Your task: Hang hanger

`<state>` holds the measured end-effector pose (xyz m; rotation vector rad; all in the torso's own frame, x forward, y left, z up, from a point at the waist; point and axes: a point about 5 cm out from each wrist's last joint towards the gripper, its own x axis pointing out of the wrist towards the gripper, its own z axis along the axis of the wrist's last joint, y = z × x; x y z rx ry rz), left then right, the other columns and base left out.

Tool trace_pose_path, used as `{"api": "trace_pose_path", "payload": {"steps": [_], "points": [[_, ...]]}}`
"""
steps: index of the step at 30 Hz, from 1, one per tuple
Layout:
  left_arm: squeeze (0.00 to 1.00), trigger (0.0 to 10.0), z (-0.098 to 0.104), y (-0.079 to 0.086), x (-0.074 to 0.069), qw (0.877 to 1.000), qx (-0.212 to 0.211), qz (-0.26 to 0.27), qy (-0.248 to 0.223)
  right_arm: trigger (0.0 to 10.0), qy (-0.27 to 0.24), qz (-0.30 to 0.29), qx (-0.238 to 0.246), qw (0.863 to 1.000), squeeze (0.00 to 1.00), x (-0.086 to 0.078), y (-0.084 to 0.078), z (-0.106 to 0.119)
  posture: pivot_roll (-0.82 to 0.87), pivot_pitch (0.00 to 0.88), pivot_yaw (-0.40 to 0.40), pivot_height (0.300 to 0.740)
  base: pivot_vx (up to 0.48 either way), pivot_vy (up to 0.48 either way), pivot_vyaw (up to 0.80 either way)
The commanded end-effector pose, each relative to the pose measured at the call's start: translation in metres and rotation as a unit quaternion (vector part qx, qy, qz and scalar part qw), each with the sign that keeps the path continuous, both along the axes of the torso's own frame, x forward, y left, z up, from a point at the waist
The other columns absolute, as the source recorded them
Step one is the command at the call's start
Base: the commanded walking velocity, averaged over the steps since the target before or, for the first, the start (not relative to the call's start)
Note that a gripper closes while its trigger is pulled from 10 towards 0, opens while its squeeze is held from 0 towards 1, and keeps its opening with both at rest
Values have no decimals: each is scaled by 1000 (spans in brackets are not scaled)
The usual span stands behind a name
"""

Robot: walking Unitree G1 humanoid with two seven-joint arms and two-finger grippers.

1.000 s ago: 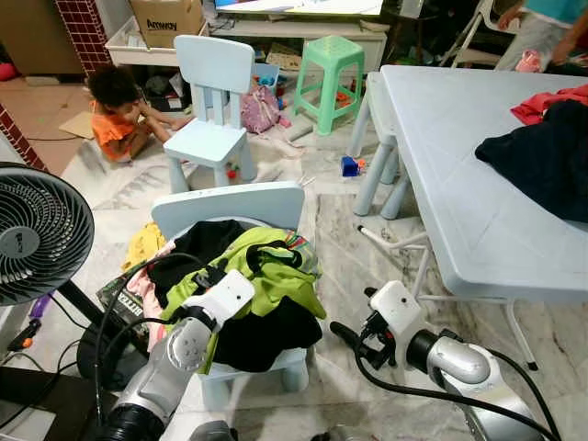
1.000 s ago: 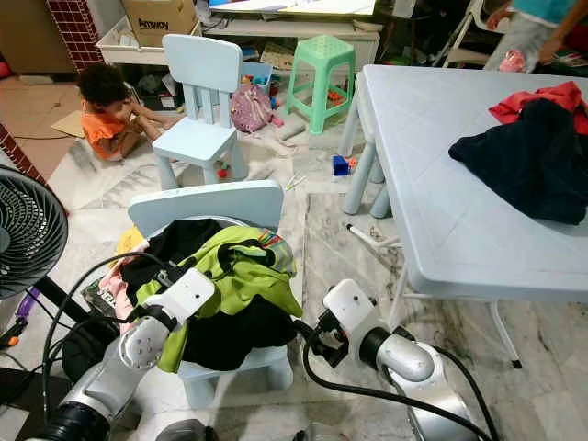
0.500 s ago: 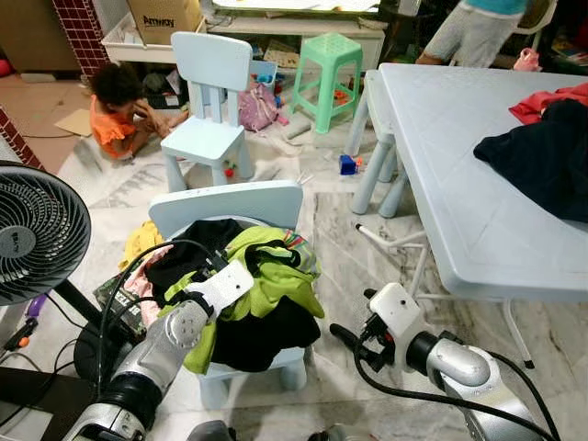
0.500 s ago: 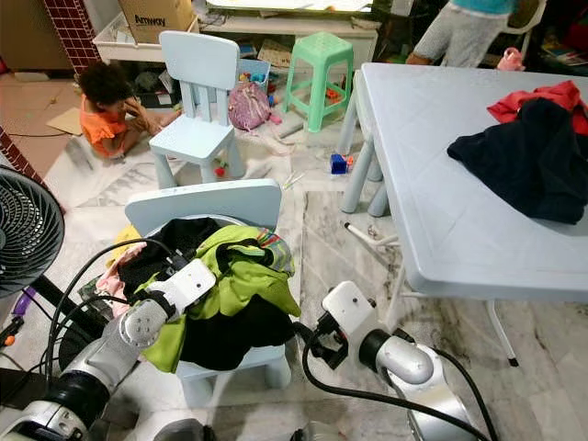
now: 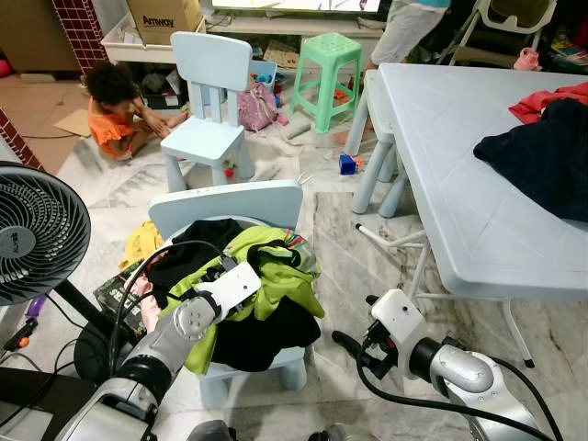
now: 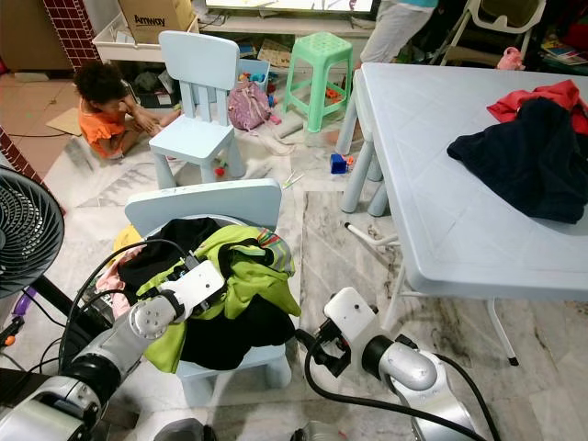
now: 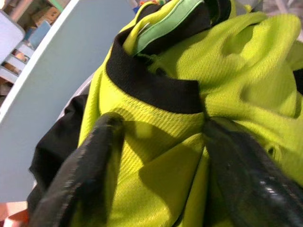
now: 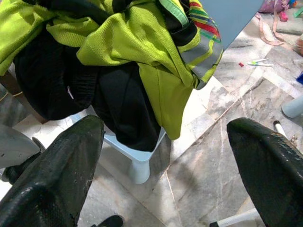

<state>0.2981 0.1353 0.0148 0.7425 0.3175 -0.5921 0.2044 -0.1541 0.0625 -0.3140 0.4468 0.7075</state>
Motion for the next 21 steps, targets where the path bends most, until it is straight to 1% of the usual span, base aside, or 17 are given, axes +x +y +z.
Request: {"api": "trace_pose_path", "payload": {"steps": [1,7,16,21], "points": [[0,0,2,-2,3,1000,-3,-6,2,10000,-6,6,-5,1000,0,-1,0,4,-124,43,-43,740,0,0,0],[0,0,-3,-5,1,1000,7,-13,12,10000,-5,5,-8,1000,0,-1,-1,3,-134,36,-43,740,0,0,0],[0,0,-5,9,2,1000,6,24,10,10000,-9,13,-10,1000,0,4,2,1,-118,24,-46,740,0,0,0],[0,0,-5,11,2,999,7,31,7,10000,-9,13,-10,1000,0,4,2,1,-118,23,-46,740,0,0,0]]}}
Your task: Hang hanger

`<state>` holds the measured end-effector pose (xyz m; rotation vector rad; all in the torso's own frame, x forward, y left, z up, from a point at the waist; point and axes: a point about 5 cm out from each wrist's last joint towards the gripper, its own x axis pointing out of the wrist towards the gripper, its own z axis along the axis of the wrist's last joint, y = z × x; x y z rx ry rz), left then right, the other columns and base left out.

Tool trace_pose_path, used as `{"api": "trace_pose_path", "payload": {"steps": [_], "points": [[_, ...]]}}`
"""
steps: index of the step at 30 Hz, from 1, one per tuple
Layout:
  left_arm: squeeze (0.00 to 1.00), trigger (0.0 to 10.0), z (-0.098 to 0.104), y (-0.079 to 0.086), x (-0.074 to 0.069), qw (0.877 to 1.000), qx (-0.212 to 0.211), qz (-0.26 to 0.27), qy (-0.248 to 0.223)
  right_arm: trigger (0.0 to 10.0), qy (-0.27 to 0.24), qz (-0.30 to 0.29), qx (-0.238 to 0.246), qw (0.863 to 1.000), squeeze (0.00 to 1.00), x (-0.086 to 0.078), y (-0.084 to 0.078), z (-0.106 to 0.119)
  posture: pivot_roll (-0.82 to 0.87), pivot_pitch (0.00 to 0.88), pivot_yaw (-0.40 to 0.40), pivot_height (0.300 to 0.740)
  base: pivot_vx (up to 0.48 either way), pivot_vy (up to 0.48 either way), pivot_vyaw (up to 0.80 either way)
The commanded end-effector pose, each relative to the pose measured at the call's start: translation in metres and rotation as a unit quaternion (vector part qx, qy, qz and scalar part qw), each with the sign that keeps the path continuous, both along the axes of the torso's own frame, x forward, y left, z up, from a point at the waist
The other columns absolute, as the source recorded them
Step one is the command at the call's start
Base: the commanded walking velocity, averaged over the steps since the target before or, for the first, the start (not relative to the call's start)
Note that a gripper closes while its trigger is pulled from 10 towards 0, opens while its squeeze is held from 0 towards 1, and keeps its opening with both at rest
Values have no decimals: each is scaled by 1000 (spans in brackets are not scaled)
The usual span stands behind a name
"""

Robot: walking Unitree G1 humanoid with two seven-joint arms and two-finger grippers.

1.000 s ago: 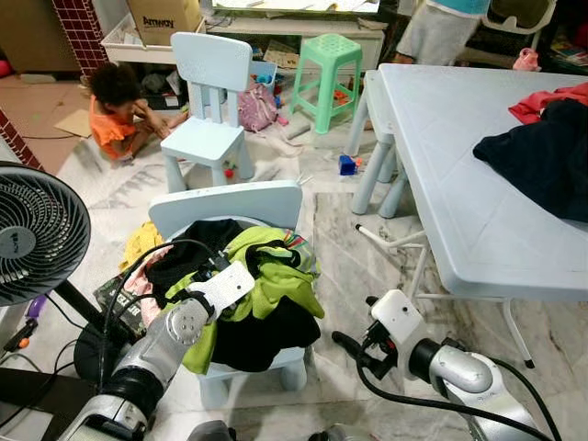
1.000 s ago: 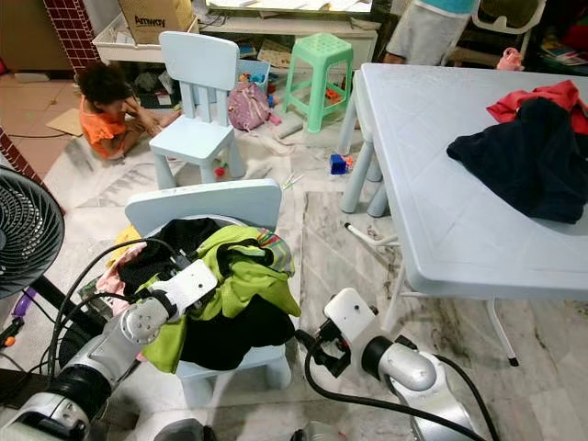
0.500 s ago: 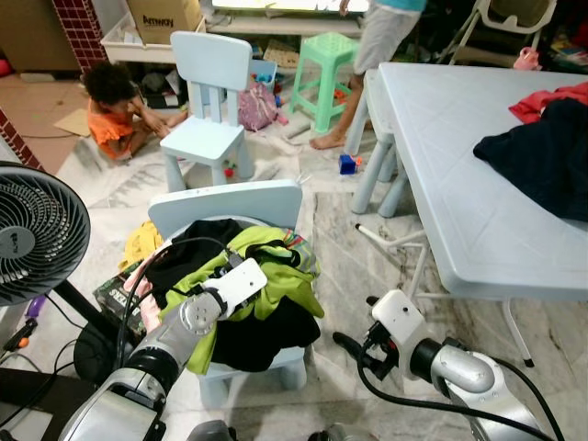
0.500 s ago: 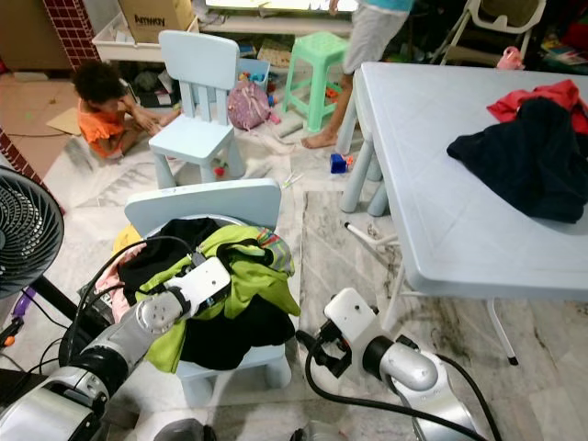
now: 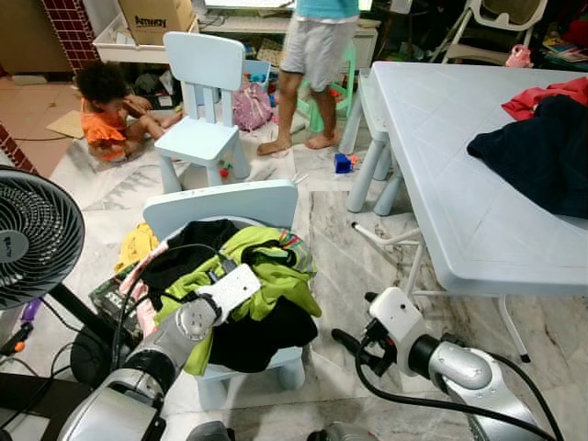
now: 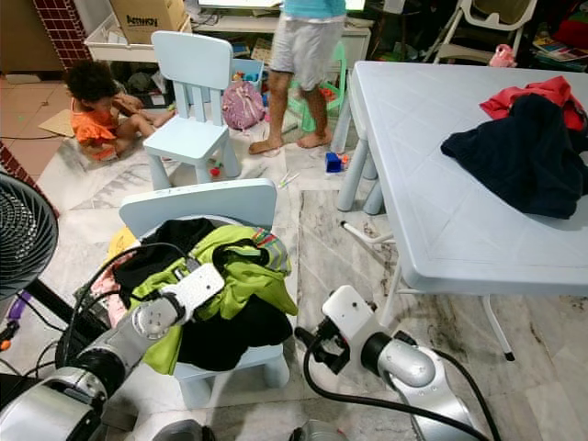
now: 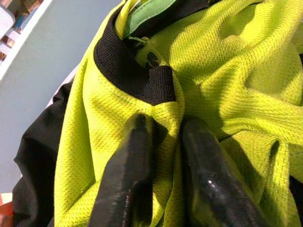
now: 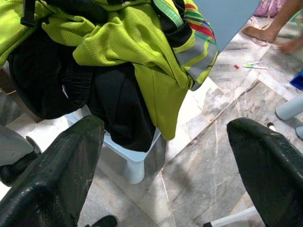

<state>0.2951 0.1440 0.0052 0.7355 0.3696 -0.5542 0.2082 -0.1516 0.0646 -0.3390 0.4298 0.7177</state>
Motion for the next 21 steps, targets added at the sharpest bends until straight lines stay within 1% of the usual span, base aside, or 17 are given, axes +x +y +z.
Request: {"api": "trace_pose_path", "payload": {"steps": [1,2,4,5,6,8,9,11,12,14,15,16,17,18,19,20,21], "points": [[0,0,7,5,7,1000,3,14,-17,10000,1,4,-3,1000,0,1,0,-1,-118,21,-46,740,0,0,0],[0,0,7,5,7,1000,3,14,-17,10000,1,4,-3,1000,0,1,0,-1,-118,21,-46,740,0,0,0],[0,0,17,12,16,997,-5,53,-62,10000,-2,4,-3,1000,0,2,0,0,-114,15,-43,740,0,0,0],[0,0,21,14,18,995,-9,66,-75,10000,-3,3,-3,1000,0,3,1,0,-114,15,-43,740,0,0,0],[0,0,21,14,18,995,-9,66,-75,10000,-3,3,-3,1000,0,3,1,0,-114,15,-43,740,0,0,0],[0,0,26,16,22,990,-48,97,-89,10000,-5,4,-3,1000,0,4,1,0,-110,13,-44,740,0,0,0],[0,0,26,16,22,990,-48,97,-89,10000,-5,4,-3,1000,0,4,1,0,-110,13,-44,740,0,0,0],[0,0,32,19,25,981,-89,140,-105,10000,-8,3,-3,1000,0,6,2,0,-107,11,-45,740,0,0,0],[0,0,34,21,26,976,-103,156,-111,10000,-10,3,-3,1000,0,6,2,0,-107,11,-45,740,0,0,0],[0,0,34,21,26,976,-103,156,-111,10000,-10,3,-3,1000,0,6,2,0,-107,11,-45,740,0,0,0],[0,0,36,24,27,971,-114,172,-119,10000,-11,3,-4,1000,0,7,2,0,-107,11,-45,740,0,0,0],[0,0,41,27,29,963,-132,190,-136,10000,-13,2,-6,1000,0,8,1,0,-104,9,-49,740,0,0,0],[0,0,47,31,30,951,-154,213,-162,10000,-16,2,-9,1000,0,9,0,0,-104,9,-49,740,0,0,0],[0,0,52,31,31,940,-178,230,-176,10000,-17,1,-10,1000,0,9,0,0,-104,9,-49,740,0,0,0],[0,0,52,31,31,940,-178,230,-176,10000,-17,1,-10,1000,0,9,0,0,-104,9,-49,740,0,0,0],[0,0,56,29,31,923,-227,254,-180,10000,-18,0,-10,1000,0,10,0,0,-100,11,-49,740,0,0,0],[0,0,57,27,30,913,-254,266,-175,10000,-18,1,-11,1000,0,9,0,0,-100,11,-49,740,0,0,0]]}}
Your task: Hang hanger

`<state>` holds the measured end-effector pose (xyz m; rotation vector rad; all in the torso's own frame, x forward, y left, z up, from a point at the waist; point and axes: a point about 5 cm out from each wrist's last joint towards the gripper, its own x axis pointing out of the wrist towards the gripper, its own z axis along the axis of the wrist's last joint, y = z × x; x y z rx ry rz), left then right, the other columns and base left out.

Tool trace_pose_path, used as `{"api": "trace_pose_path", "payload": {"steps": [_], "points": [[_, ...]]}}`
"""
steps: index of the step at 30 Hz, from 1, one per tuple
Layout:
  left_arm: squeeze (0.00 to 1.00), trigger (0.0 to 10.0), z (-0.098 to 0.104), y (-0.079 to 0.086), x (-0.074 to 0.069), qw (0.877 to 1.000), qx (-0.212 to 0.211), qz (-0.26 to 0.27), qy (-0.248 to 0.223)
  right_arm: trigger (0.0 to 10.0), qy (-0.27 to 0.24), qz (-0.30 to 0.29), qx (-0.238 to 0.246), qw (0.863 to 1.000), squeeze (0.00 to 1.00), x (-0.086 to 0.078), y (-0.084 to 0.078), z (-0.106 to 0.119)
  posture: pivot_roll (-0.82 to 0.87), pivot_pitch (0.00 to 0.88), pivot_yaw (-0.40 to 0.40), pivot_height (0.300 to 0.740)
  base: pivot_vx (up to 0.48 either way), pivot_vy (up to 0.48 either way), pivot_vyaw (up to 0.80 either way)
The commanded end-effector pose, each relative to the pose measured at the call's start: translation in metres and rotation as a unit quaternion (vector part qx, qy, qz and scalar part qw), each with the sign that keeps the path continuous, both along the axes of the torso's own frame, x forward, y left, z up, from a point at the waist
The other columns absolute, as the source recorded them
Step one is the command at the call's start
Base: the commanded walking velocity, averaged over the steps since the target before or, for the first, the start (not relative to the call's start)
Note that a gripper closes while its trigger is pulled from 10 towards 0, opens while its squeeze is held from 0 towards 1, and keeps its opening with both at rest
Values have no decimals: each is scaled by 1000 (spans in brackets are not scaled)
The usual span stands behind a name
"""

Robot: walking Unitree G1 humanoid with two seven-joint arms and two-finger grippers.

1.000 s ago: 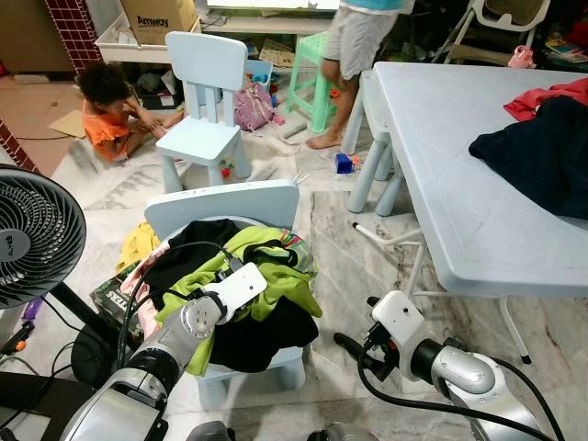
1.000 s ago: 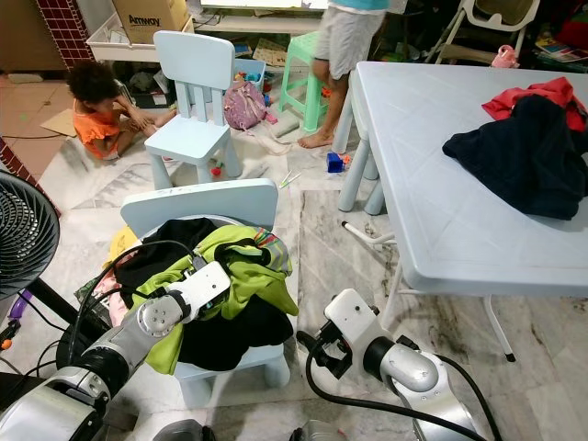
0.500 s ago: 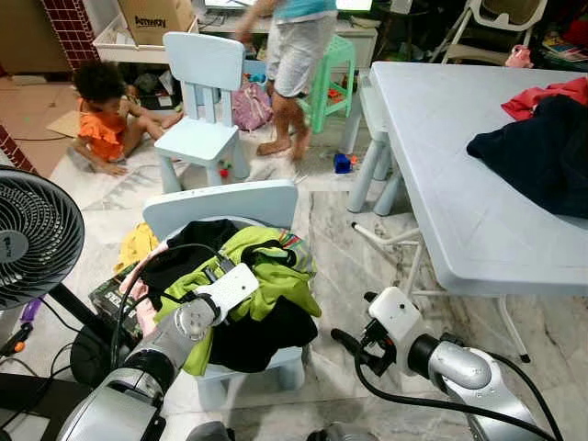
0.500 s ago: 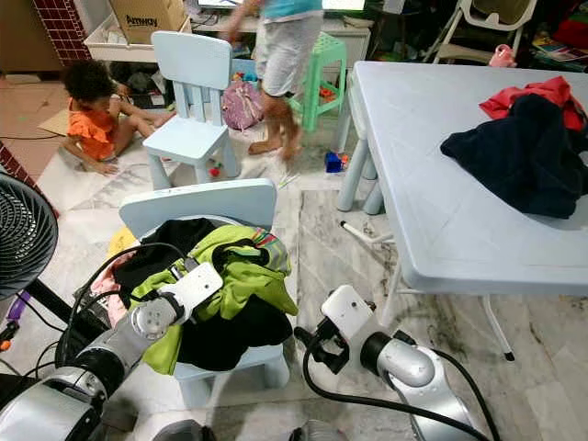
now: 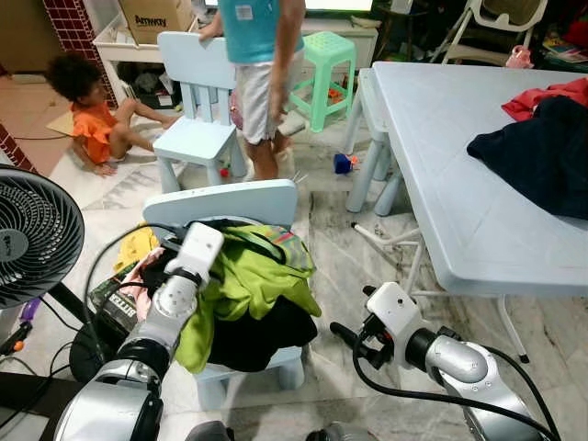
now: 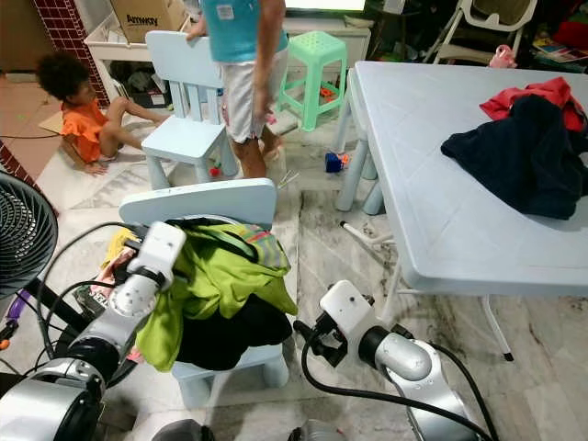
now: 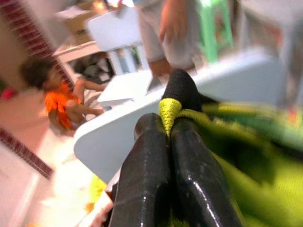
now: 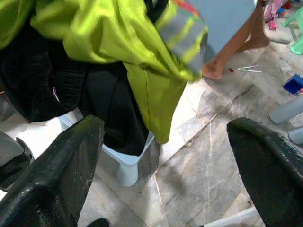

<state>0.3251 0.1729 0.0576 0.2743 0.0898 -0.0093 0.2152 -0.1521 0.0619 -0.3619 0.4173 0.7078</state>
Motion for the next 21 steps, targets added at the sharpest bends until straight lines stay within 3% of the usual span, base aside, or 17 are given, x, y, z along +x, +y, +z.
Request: {"api": "trace_pose_path", "payload": {"steps": [1,2,4,5,7,11,14,15,19,20,21], "points": [[0,0,5,-3,0,998,-56,17,-12,10000,-8,2,-2,1000,0,2,1,2,-100,11,-49,740,0,0,0],[0,0,4,-6,-2,996,-85,25,-10,10000,-8,2,-2,1000,0,2,1,2,-96,11,-49,740,0,0,0],[0,0,4,-8,-4,995,-98,28,-9,10000,-8,2,-2,1000,0,2,1,2,-96,11,-49,740,0,0,0],[0,0,-2,-15,-14,990,-135,40,9,10000,-7,4,-2,1000,0,1,1,1,-92,12,-49,740,0,0,0],[0,0,-8,-20,-23,986,-156,48,26,10000,-6,5,-2,1000,0,1,1,0,-88,12,-50,740,0,0,0],[0,0,-30,-32,-49,974,-186,59,112,10000,-6,9,-1,1000,0,2,2,0,-77,15,-57,740,0,0,0],[0,0,-39,-36,-60,963,-207,69,156,10000,-6,13,-2,1000,0,3,2,0,-73,13,-62,740,0,0,0],[0,1490,-44,-36,-66,954,-219,74,189,10000,-6,14,-3,1000,0,3,2,0,-69,13,-64,740,0,0,0],[0,1569,-47,-33,-73,951,-213,70,213,10000,-6,16,-4,1000,0,4,2,-1,-69,13,-64,740,0,0,0],[0,2000,-47,-30,-75,953,-202,66,218,10000,-6,16,-4,1000,0,4,2,-1,-66,10,-65,740,0,0,0],[0,3490,-46,-25,-79,954,-187,66,225,10000,-7,16,-4,1000,0,5,2,-1,-66,10,-65,740,0,0,0]]}}
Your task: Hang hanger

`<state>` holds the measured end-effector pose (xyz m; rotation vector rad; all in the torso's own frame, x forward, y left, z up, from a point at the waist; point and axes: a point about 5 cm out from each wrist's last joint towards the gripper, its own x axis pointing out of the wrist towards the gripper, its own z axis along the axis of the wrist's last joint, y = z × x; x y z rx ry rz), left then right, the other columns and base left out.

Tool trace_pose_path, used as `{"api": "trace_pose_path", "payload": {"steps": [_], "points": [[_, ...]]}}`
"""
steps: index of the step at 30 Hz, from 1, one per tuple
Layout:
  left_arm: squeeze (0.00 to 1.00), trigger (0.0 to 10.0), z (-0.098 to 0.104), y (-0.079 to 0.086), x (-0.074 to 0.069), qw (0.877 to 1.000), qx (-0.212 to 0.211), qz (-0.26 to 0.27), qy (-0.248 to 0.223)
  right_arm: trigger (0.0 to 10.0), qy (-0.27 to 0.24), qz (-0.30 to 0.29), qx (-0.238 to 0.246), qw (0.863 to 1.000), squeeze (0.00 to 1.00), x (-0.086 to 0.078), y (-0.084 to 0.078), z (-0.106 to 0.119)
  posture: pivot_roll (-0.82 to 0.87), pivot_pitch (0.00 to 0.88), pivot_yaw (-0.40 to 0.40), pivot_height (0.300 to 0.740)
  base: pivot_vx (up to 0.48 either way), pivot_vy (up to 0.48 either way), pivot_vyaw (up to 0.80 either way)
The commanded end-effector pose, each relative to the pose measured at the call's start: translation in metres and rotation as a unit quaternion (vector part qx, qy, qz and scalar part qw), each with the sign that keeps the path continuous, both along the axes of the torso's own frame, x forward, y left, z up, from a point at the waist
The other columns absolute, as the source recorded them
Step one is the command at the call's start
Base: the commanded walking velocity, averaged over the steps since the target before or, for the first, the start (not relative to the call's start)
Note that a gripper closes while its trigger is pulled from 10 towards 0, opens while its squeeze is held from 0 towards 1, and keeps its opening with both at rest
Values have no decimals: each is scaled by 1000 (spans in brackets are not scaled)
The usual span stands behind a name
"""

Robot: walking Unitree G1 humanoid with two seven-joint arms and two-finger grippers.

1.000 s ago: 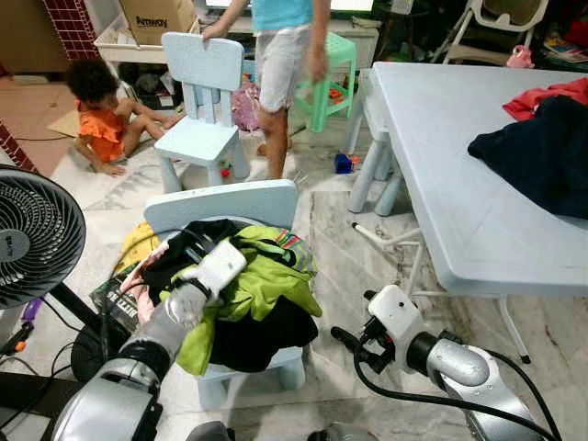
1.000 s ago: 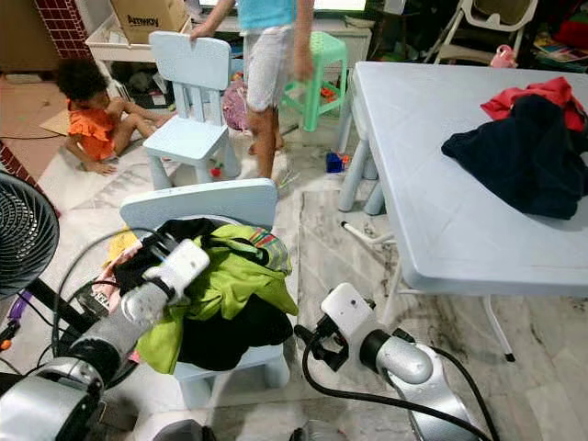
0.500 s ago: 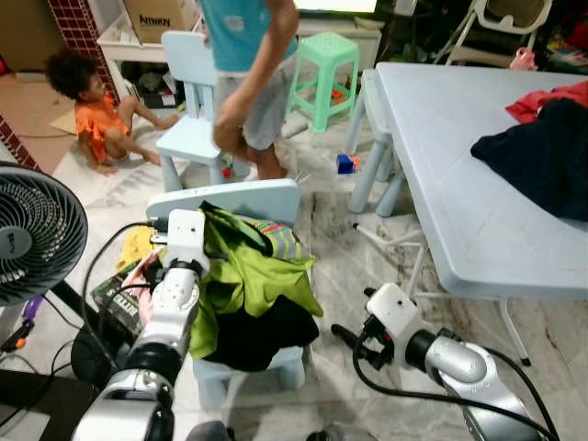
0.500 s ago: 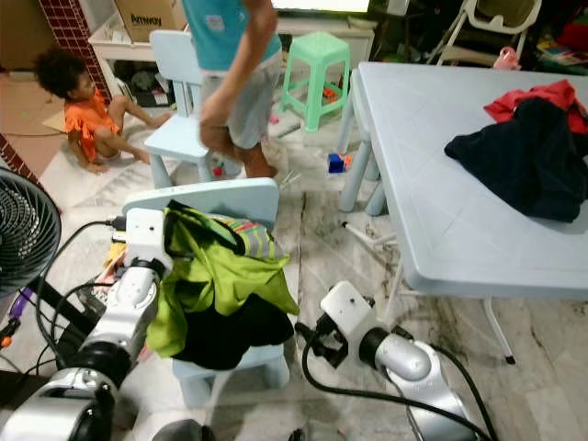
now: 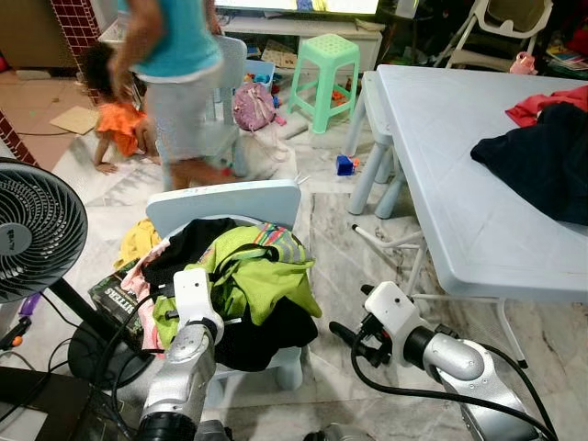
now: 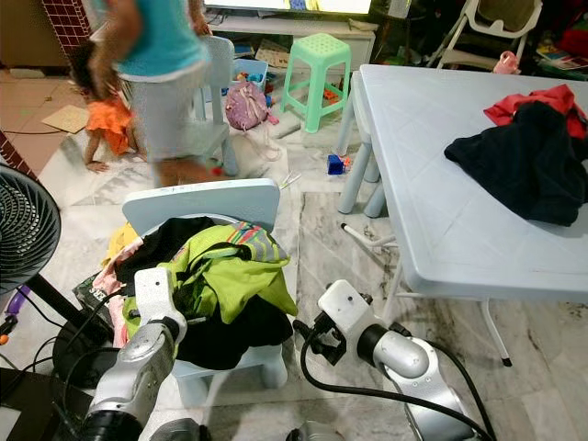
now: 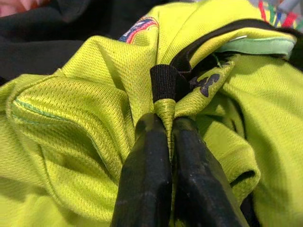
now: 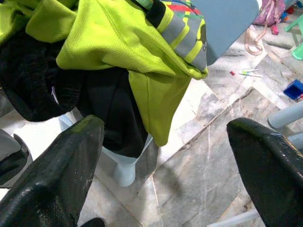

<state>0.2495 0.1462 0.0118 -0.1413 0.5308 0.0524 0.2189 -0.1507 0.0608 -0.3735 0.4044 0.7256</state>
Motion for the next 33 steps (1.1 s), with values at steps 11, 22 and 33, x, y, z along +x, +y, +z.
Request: {"api": "trace_pose_path", "payload": {"steps": [11,22,33], "points": [[1000,10000,14,12,-6,980,167,-102,-26,10000,-1,10,0,1000,0,2,4,-1,-59,10,-64,740,0,0,0],[0,10000,26,24,-3,976,197,-77,-59,10000,1,10,-1,1000,0,3,3,-2,-52,10,-64,740,0,0,0],[0,10000,27,25,13,985,147,-59,-68,10000,0,12,-1,1000,0,4,4,-2,-58,8,-70,740,0,0,0]]}}
